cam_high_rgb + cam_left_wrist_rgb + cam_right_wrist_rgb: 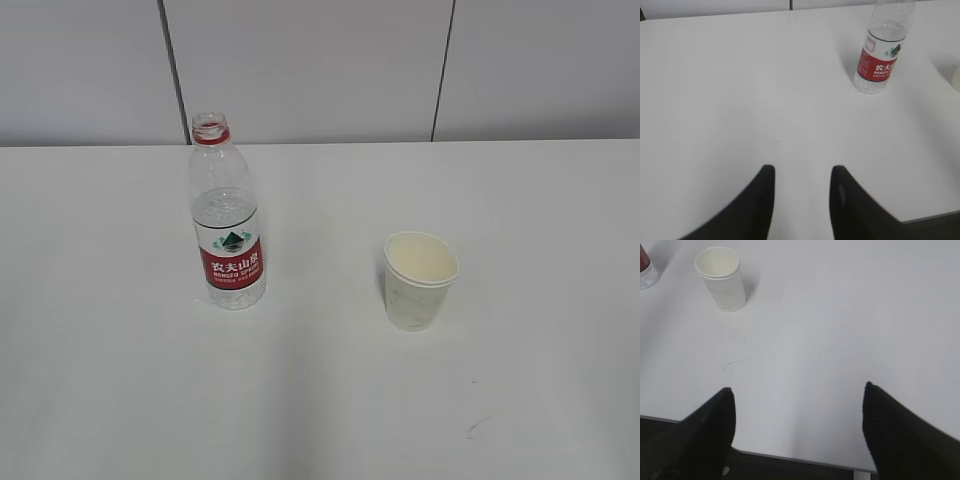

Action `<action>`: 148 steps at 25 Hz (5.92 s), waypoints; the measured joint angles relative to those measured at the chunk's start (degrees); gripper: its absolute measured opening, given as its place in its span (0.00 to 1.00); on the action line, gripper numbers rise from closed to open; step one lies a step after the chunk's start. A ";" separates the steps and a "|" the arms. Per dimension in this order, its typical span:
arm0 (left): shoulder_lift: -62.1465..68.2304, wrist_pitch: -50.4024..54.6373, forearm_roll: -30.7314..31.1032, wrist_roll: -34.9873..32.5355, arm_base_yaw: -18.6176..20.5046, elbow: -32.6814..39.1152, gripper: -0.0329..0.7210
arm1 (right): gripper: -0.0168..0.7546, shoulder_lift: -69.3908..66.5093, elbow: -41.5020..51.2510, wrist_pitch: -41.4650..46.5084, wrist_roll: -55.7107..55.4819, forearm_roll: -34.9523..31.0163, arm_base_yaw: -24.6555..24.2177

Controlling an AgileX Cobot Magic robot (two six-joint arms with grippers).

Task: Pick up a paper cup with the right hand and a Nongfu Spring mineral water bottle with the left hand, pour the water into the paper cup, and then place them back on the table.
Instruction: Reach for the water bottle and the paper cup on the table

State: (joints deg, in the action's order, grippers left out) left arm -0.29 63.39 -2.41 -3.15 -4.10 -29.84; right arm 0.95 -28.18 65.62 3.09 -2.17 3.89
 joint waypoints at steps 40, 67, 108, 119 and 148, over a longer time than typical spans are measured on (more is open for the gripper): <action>0.00 0.00 0.00 0.00 0.00 0.00 0.59 | 0.78 0.00 -0.11 0.00 0.00 0.34 0.00; 4.94 -42.81 -1.12 0.00 0.00 12.46 0.79 | 0.78 -6.71 14.65 -45.18 0.36 0.73 0.00; 87.38 -110.06 6.81 0.00 -9.38 13.54 0.79 | 0.78 -93.77 12.65 -117.15 -1.38 25.75 0.00; 91.79 -115.19 8.63 0.00 -9.45 13.47 0.78 | 0.78 -113.61 9.94 -130.75 -1.50 28.32 0.00; 92.11 -116.07 8.63 0.00 -9.45 13.47 0.78 | 0.79 -121.88 -7.99 -131.10 -6.45 40.58 0.00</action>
State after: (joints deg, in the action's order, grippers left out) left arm 91.82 -52.68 6.21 -3.15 -13.55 -16.37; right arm -120.94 -36.17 -65.48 -3.36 38.41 3.89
